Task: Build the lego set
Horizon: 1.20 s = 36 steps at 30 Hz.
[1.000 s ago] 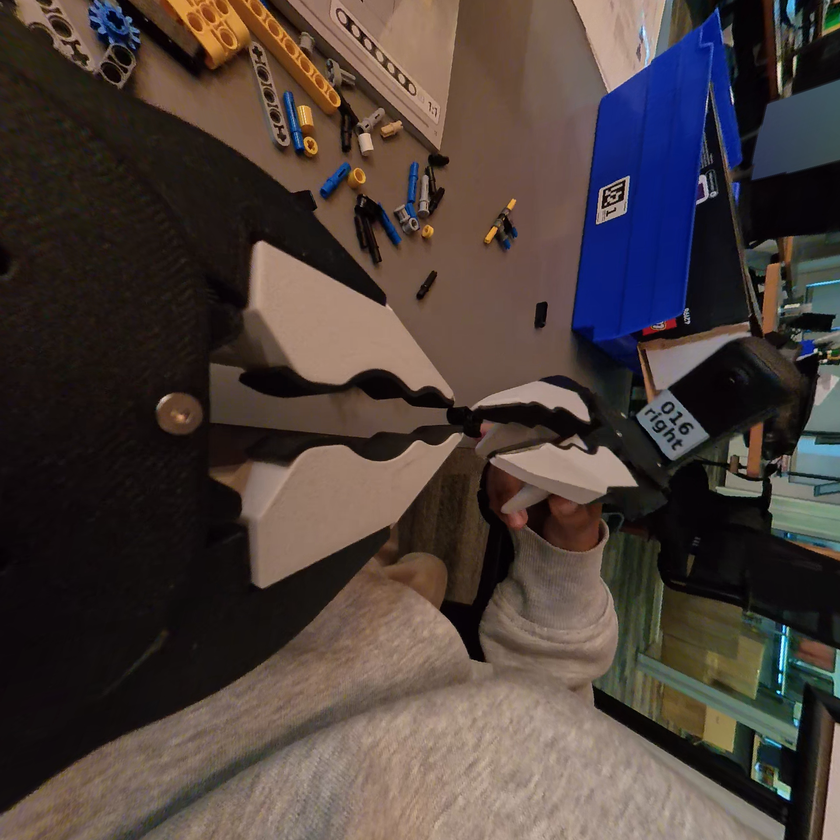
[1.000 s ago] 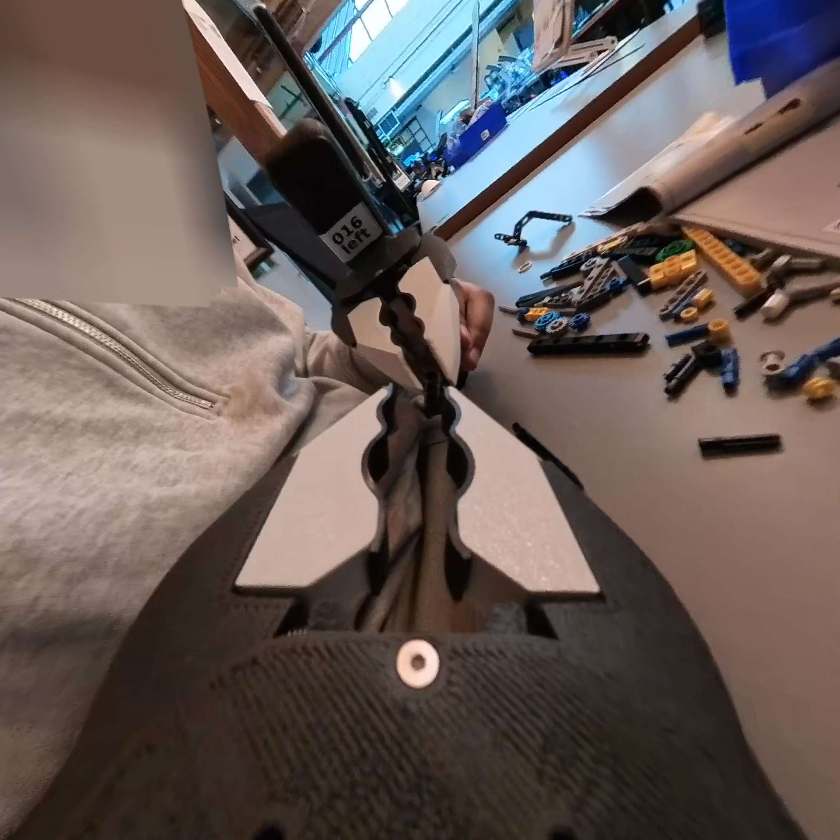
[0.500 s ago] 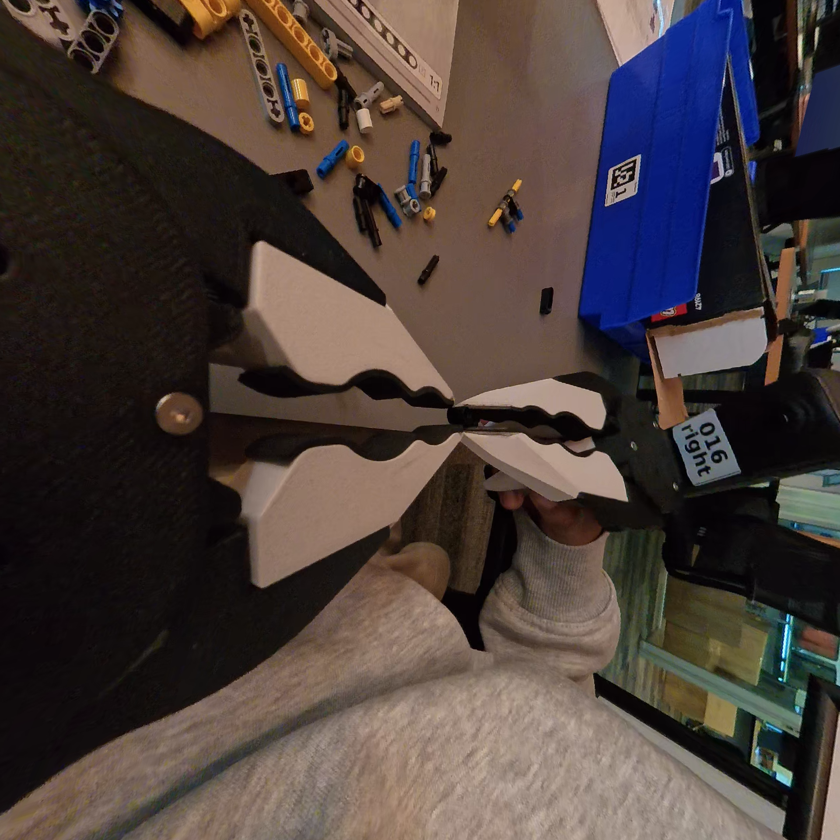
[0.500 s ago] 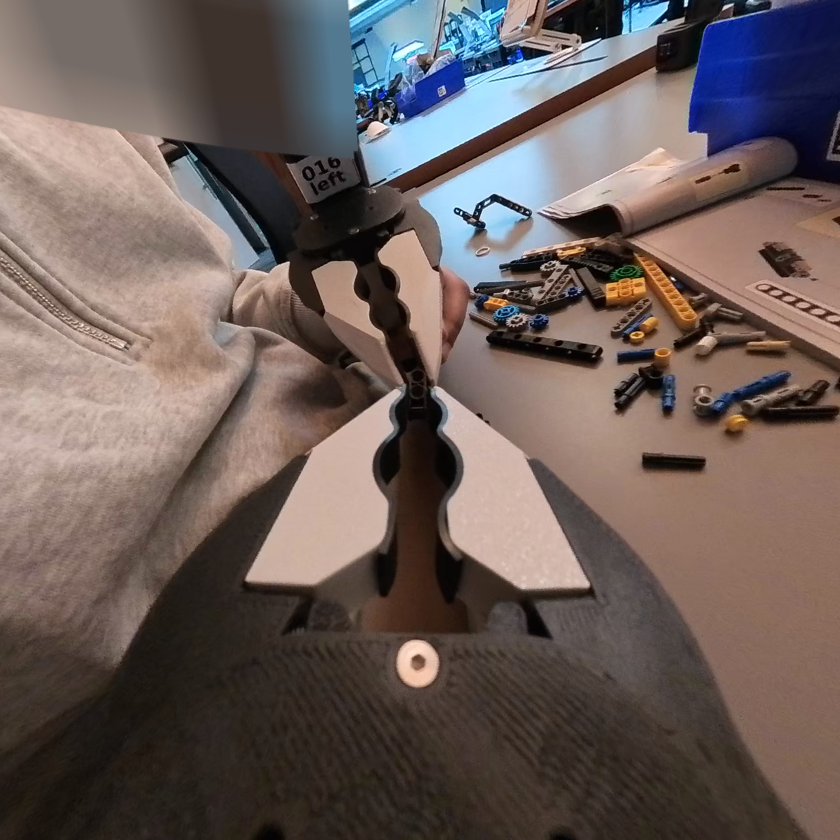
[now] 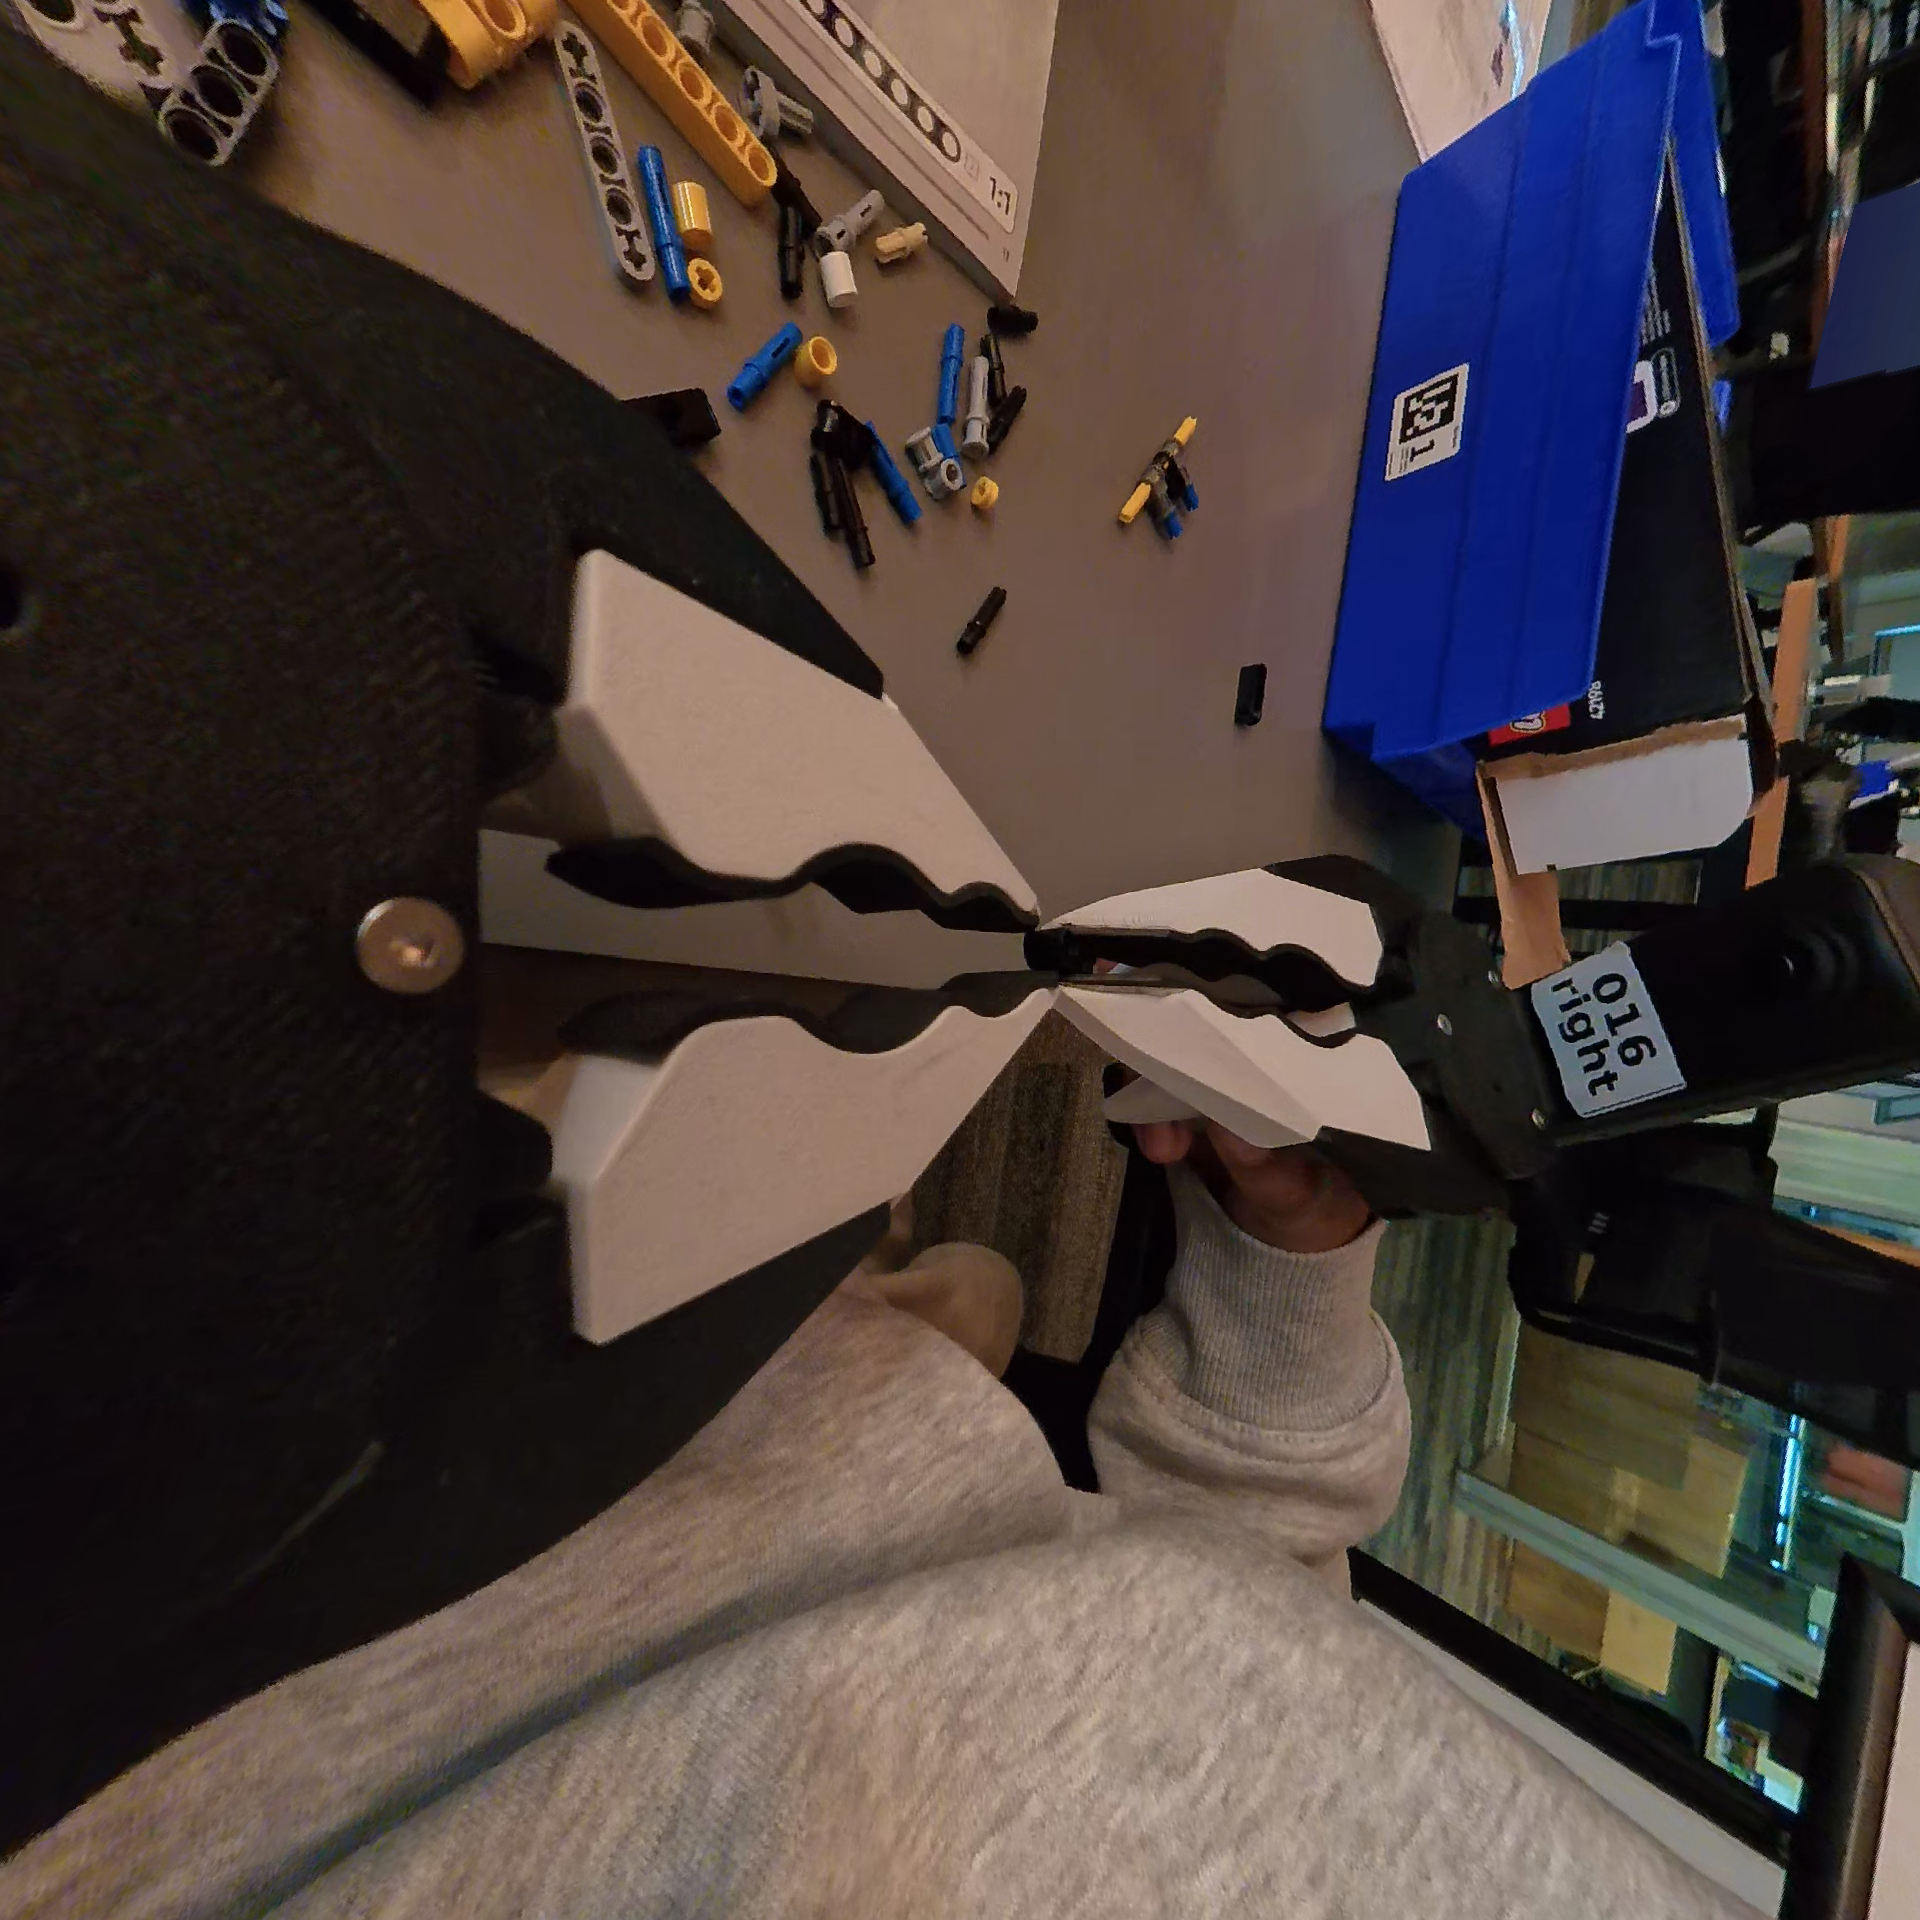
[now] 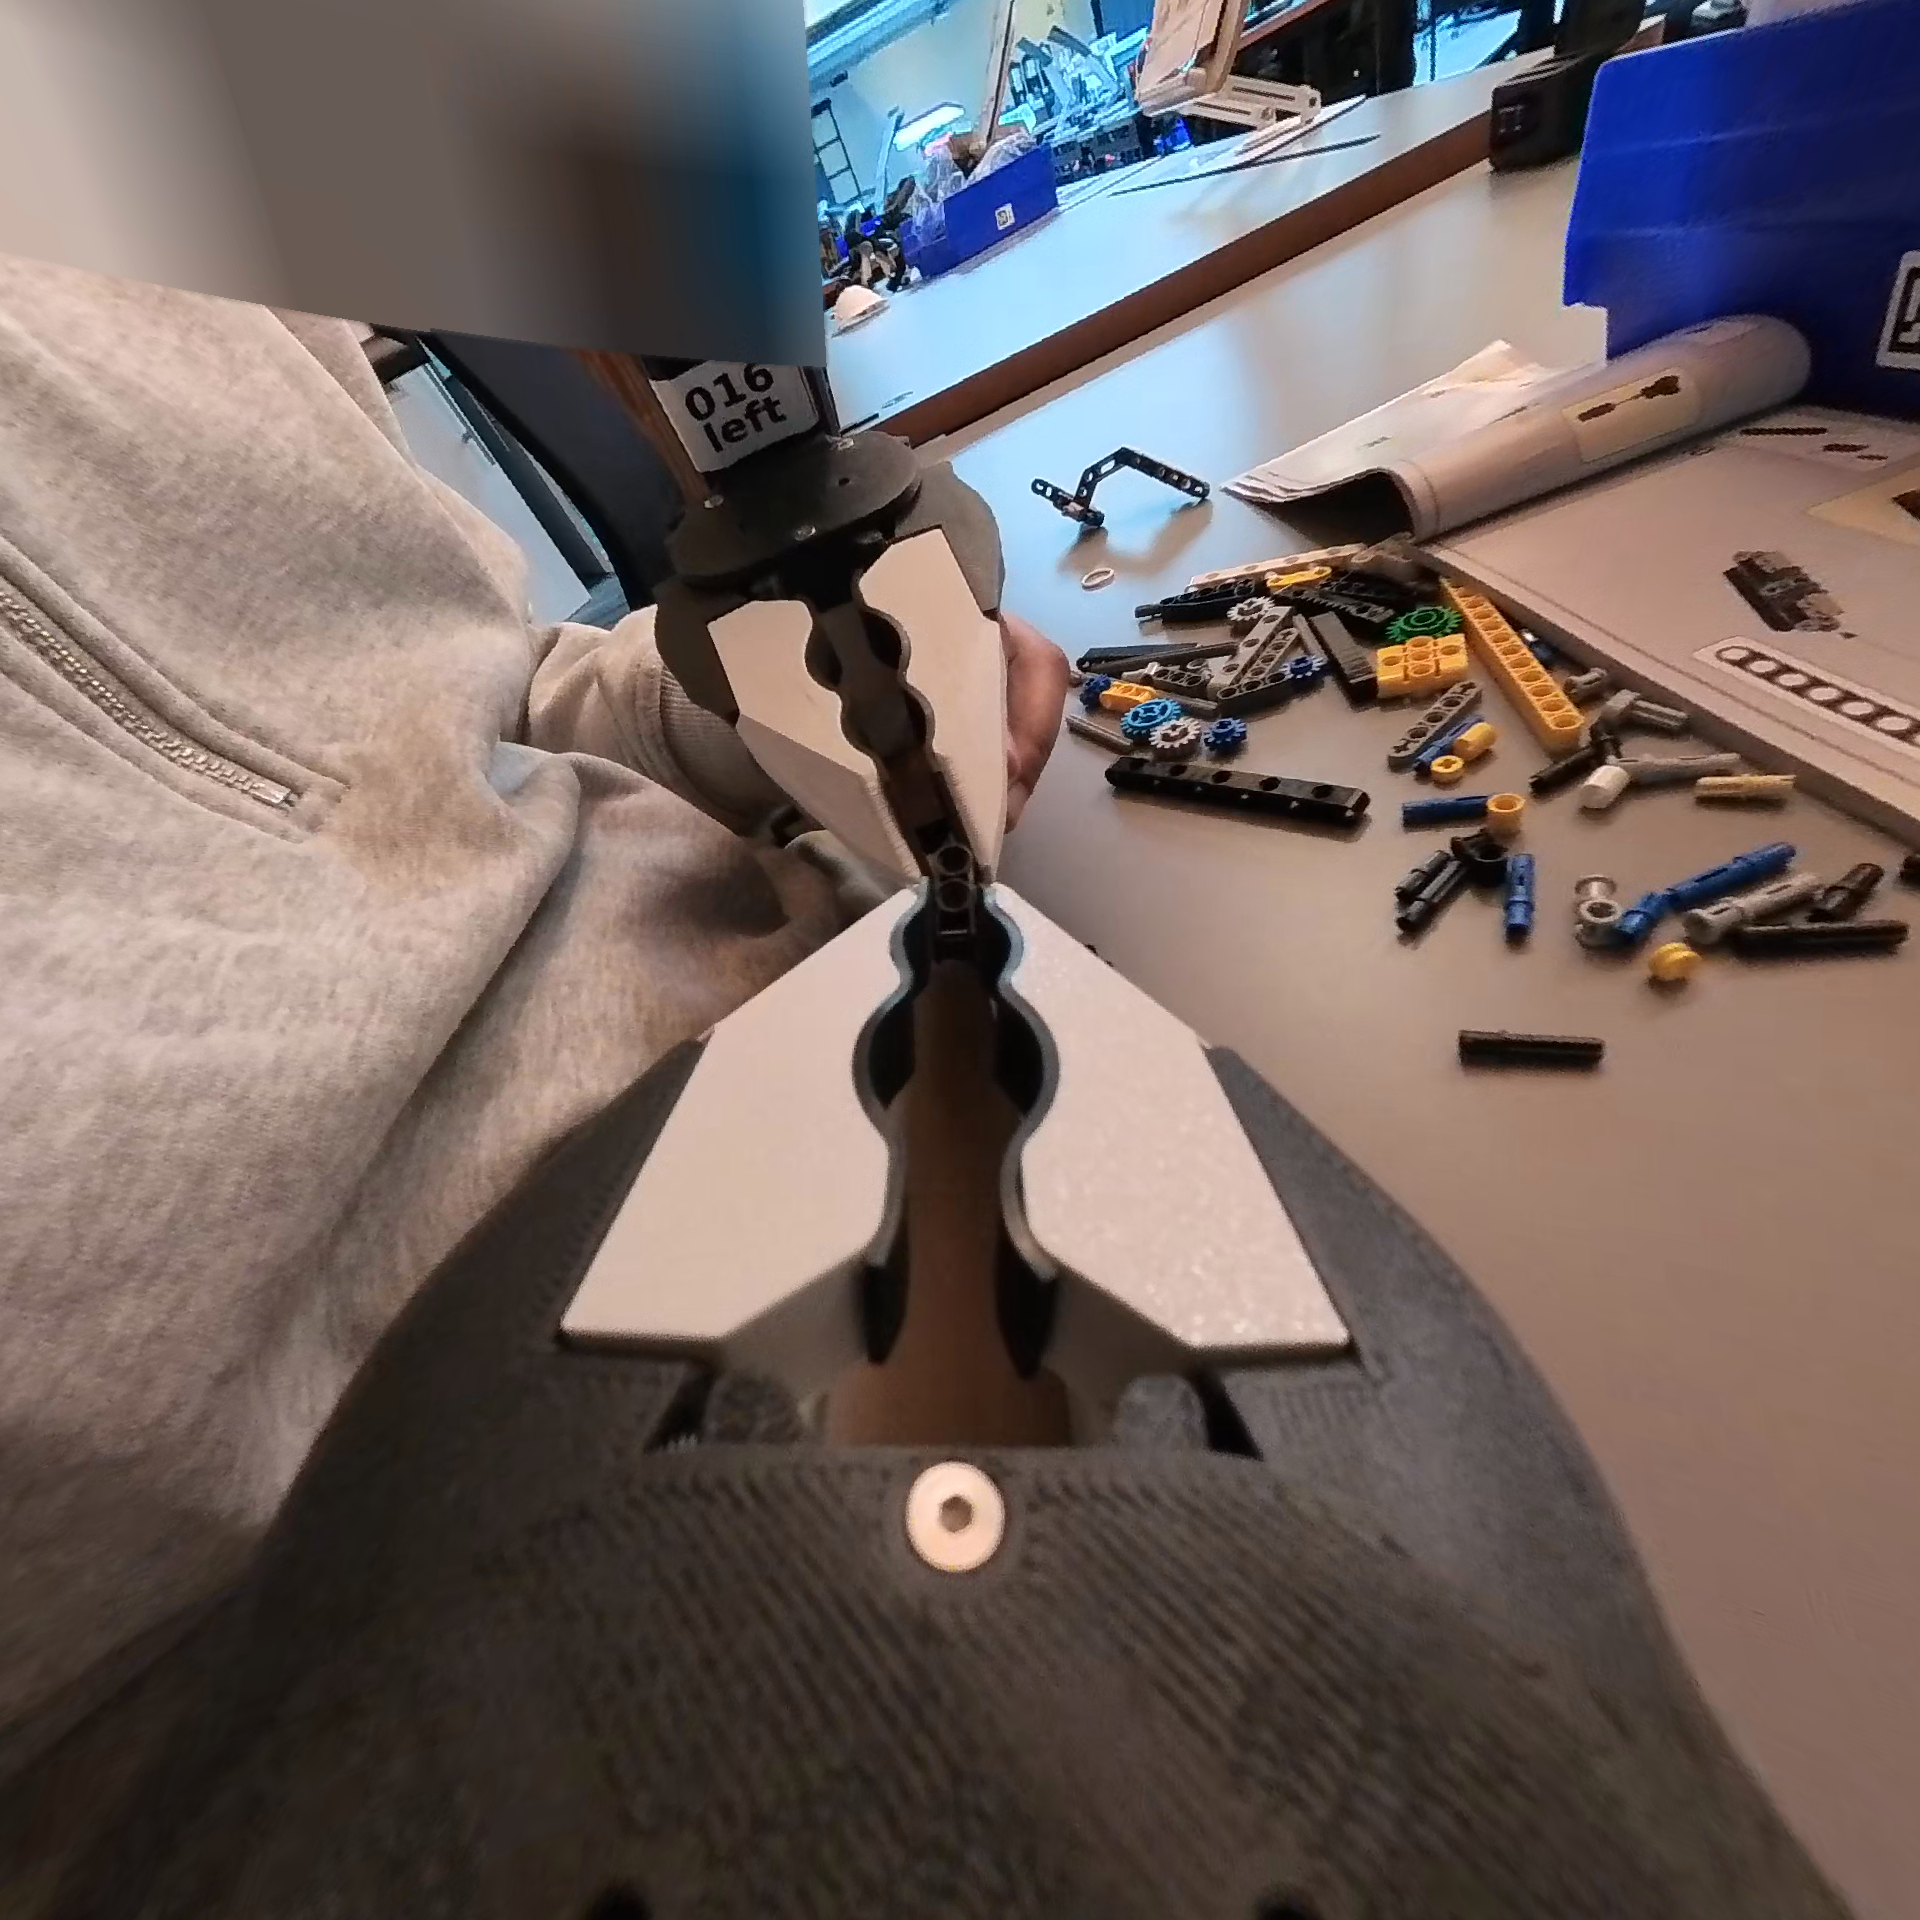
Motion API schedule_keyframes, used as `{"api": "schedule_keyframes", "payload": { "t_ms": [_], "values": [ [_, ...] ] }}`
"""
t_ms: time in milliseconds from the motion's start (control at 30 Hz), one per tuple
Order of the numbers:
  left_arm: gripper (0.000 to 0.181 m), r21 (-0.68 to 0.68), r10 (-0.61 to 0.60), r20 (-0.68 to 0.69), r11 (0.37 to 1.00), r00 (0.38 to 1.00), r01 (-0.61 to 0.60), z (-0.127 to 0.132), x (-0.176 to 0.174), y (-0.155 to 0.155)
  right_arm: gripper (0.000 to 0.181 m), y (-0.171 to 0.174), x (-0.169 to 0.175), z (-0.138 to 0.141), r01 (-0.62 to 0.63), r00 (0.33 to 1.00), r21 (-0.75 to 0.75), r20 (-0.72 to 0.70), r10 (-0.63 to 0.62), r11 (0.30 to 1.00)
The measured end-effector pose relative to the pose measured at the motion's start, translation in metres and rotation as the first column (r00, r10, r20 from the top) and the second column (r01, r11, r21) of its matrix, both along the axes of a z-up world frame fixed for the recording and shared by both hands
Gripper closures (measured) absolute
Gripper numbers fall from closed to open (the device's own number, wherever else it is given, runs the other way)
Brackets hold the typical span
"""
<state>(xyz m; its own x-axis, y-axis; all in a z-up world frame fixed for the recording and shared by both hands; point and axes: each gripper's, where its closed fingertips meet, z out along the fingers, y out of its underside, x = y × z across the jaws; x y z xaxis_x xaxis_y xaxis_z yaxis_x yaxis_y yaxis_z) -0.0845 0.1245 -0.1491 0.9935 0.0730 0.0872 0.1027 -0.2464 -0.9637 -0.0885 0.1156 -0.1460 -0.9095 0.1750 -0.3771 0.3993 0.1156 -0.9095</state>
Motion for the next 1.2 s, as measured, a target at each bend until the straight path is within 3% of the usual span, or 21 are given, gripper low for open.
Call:
{"api": "schedule_keyframes", "payload": {
  "t_ms": [967,1067,1200],
  "values": [
    [0.174,-0.014,0.023,0.027,1.0,0.999,-0.023,-0.001,-0.004,0.001,0.176,0.001,-0.004,-0.007,0.011,1.0,0.022,-0.001,-0.011,1.0],
    [0.158,-0.036,0.036,0.059,0.999,0.998,-0.034,-0.005,-0.006,0.002,0.176,0.007,-0.012,-0.009,0.067,0.996,0.075,-0.066,-0.062,0.995],
    [0.138,-0.183,0.085,0.057,0.98,0.995,-0.073,-0.024,-0.009,0.008,0.176,0.028,-0.03,-0.026,0.179,0.955,0.307,-0.281,-0.091,0.935]
  ]
}}
